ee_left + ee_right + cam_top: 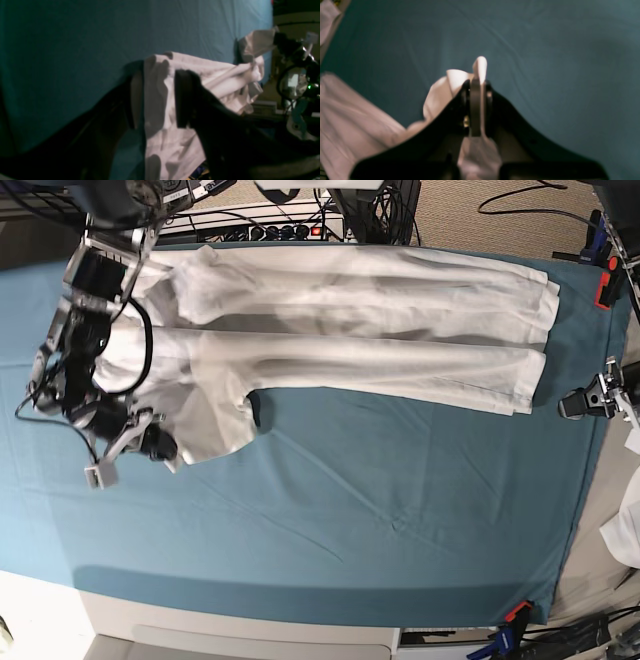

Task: Fold the T-shirt properly
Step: 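Grasp the protruding sleeve with the right gripper and fold it inward, then release the sleeve and move the left gripper to the hem end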

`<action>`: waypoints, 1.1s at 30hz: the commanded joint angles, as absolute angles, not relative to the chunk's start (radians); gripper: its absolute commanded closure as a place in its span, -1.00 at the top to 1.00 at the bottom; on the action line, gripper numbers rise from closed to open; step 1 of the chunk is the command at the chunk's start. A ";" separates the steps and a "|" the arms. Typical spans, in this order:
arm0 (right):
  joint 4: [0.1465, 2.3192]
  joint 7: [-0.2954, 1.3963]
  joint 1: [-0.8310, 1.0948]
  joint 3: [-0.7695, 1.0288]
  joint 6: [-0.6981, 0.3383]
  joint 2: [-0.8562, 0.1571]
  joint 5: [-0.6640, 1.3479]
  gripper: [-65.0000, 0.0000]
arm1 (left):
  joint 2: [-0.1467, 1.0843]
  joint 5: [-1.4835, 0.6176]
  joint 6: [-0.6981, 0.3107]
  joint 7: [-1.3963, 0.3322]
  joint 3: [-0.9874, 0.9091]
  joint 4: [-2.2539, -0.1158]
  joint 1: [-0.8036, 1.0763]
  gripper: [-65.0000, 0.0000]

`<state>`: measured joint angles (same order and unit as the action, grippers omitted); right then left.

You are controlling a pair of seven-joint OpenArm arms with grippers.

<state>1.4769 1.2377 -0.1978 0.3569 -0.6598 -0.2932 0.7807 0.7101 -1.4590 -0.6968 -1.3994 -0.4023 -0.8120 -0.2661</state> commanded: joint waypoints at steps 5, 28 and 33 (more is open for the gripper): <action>1.683 1.228 -0.025 0.359 -0.666 -0.308 0.817 -1.00 | 0.739 -1.484 -0.698 -1.396 -0.409 -0.825 -0.288 -0.28; 2.154 1.198 0.502 0.359 -0.689 -0.306 0.886 -1.00 | 0.739 -1.484 -0.698 -1.396 -0.409 -0.824 -0.288 -0.28; 2.154 1.196 0.502 0.359 -0.689 -0.245 0.944 -1.00 | 0.739 -1.484 -0.698 -1.396 -0.409 -0.824 -0.288 -0.28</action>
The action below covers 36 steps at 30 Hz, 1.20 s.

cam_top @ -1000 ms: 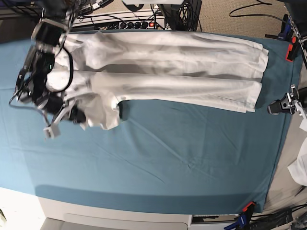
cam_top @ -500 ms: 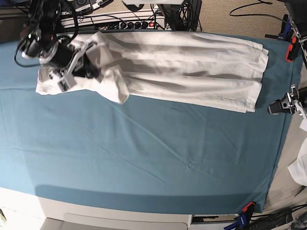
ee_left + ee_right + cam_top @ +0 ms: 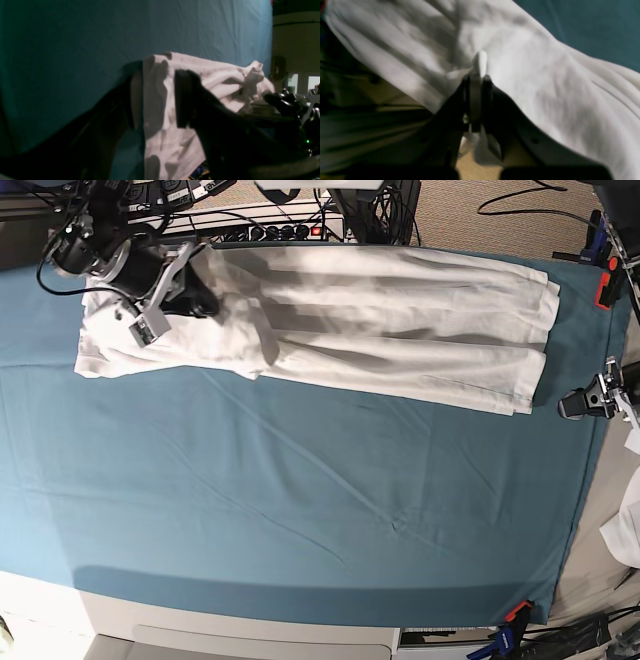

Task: Fold the T-shirt properly
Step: 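Release the sleeve and move the left gripper to the hem end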

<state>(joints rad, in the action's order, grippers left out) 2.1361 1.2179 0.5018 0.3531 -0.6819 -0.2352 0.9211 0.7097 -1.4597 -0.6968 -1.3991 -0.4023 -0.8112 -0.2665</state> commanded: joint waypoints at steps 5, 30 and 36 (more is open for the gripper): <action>2.154 1.168 0.502 0.359 -0.692 -0.154 0.950 -1.00 | 0.739 -1.484 -0.698 -1.396 -0.409 -0.824 -0.288 -0.28; 2.339 1.059 0.502 0.636 -0.698 -0.064 0.852 -0.09 | 0.798 -1.484 -0.698 -1.396 -0.409 -0.824 -0.220 -0.06; 2.345 1.010 0.461 0.820 -0.644 -0.016 0.789 -0.09 | 0.831 -1.484 -0.698 -1.396 -0.409 -0.824 -0.131 -0.05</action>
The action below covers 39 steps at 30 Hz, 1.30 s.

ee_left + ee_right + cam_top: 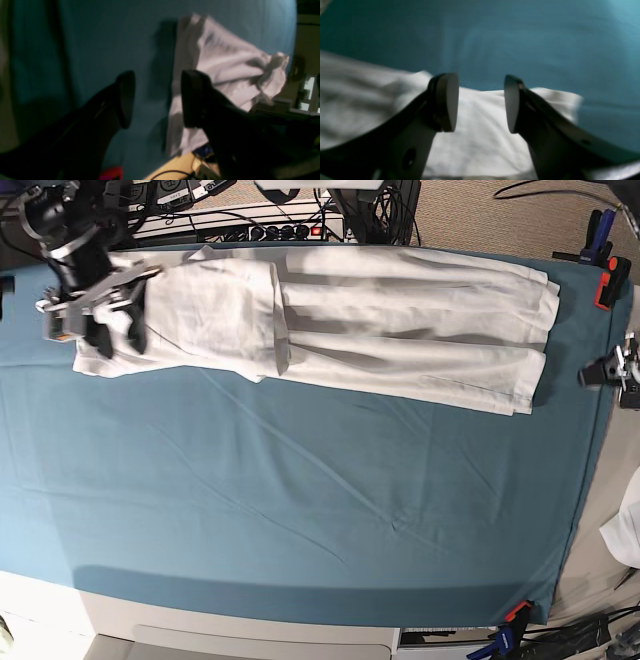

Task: Fold the T-shirt properly
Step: 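Release the sleeve and move the left gripper to the hem end, then grasp the hem end with the left gripper and fold it toward the right gripper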

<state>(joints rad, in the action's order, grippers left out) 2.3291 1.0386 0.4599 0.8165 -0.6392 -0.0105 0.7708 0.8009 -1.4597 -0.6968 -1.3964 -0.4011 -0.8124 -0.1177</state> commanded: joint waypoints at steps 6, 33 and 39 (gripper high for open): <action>2.341 0.979 0.448 0.844 -0.538 -0.016 0.696 -0.09 | 0.792 -1.484 -0.693 -1.396 -0.408 -0.824 -0.071 -0.05; 2.341 0.968 0.449 0.844 -0.452 -0.016 0.608 -0.09 | 0.719 -1.484 -0.678 -1.396 -0.195 -1.039 -0.066 -0.06; 2.315 0.941 0.449 0.844 -0.453 -0.017 0.564 -0.09 | 0.718 -1.484 -0.683 -1.396 -0.195 -1.039 -0.067 -0.92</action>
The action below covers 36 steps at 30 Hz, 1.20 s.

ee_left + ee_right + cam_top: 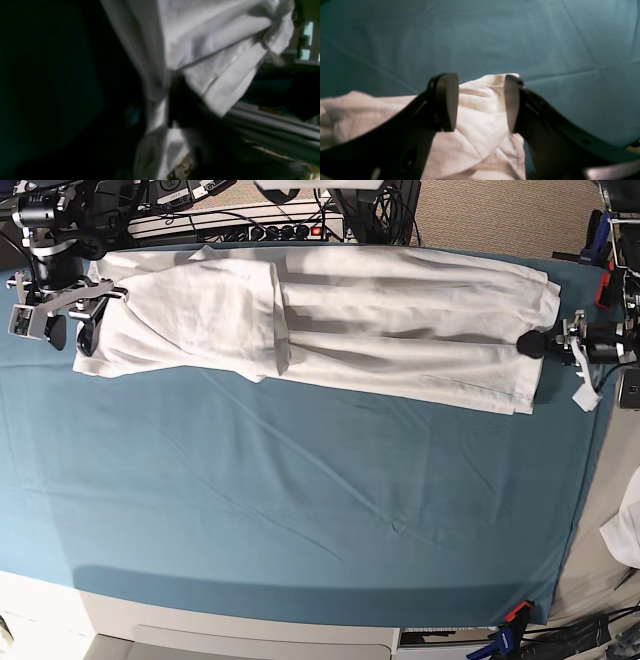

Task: Fold the T-shirt properly
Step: 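Grasp the hem end with the left gripper and fold it toward the right gripper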

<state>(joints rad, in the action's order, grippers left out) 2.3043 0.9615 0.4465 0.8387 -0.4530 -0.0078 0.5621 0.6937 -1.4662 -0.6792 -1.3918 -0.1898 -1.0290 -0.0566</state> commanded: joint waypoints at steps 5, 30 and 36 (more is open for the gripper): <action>2.144 0.916 0.427 0.844 -0.453 -0.049 0.553 -0.09 | 0.718 -1.484 -0.698 -1.396 -0.195 -1.039 -0.067 -1.00; 1.995 0.933 0.349 0.844 -0.455 -0.080 0.559 -0.09 | 0.538 -1.484 -0.698 -1.396 -0.192 -1.631 -0.044 -1.00; 1.995 0.920 0.349 0.844 -0.455 -0.081 0.556 -0.09 | 0.410 -1.484 -0.698 -1.396 -0.192 -1.631 -0.044 -1.00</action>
<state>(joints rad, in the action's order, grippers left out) 1.9789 0.9485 0.3511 0.8379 -0.4488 -0.0662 0.5472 0.3992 -1.4509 -0.6937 -1.4136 -0.1848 -1.6127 -0.0284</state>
